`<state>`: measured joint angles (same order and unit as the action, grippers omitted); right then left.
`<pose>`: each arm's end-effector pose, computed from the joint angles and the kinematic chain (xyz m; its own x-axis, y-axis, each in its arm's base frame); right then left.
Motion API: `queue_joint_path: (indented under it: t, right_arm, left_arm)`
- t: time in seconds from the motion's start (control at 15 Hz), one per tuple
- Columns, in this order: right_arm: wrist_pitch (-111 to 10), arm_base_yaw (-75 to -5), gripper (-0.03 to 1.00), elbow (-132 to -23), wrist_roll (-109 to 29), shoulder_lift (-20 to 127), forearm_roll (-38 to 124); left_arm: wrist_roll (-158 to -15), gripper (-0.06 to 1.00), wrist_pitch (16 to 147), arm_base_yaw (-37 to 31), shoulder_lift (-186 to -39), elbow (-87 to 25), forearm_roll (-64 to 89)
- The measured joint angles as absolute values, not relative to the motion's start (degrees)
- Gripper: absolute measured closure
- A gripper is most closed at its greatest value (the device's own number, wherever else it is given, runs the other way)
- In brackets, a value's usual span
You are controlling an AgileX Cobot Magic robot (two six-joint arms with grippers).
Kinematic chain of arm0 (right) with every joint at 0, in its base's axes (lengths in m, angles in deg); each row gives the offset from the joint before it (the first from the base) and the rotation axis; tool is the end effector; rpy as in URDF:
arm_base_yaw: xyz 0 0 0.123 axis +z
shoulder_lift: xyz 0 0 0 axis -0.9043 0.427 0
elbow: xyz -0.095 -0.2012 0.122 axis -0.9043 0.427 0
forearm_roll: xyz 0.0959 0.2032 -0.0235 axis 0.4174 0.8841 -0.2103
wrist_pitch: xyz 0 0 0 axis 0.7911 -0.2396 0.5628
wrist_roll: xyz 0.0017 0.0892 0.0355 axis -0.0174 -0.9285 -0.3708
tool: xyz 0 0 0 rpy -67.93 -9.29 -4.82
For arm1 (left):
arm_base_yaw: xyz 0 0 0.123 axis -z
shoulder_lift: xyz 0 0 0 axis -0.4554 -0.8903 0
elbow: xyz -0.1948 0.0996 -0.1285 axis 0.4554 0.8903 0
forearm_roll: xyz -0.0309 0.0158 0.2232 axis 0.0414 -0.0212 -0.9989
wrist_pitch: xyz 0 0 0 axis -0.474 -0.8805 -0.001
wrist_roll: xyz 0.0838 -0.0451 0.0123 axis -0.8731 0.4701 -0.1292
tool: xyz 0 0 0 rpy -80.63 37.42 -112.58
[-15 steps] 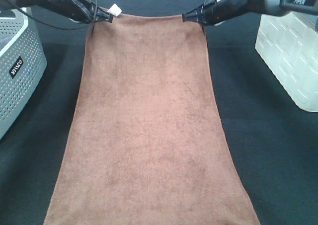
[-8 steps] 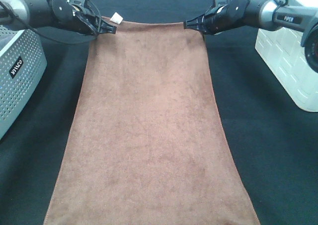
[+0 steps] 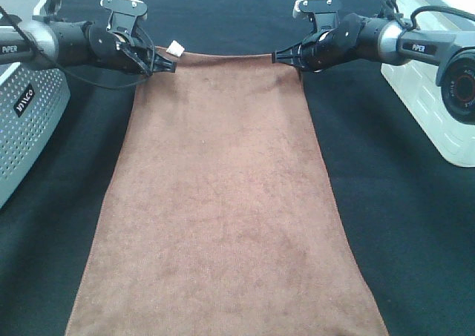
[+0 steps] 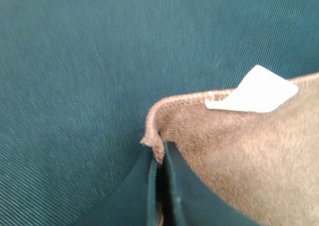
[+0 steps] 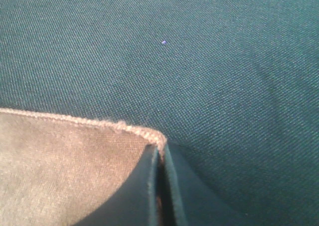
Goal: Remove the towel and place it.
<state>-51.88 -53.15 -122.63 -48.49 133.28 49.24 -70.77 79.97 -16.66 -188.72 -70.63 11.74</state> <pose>0.5264 0.1123 0.0845 -0.5316 -0.1152 -0.8391 -0.2402 0.9705 0.0190 0.5224 -0.0982 0.0935 -0.4783 0.1874 -0.8580 0.2465 0.9663 0.0737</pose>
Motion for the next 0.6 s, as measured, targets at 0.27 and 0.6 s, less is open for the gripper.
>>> queue_joint_path:
  t: [0.27,0.6]
  right_arm:
    - [-51.76,-53.15,0.96,-122.91,-48.49,133.97,50.50]
    - [-49.82,-53.15,0.31,-123.03,-48.49,133.97,51.71]
  left_arm:
    - [-70.77,0.91,82.38,-16.66,-189.58,-70.63,11.85]
    - [-70.71,0.34,86.84,-16.66,-191.13,-70.69,12.60]
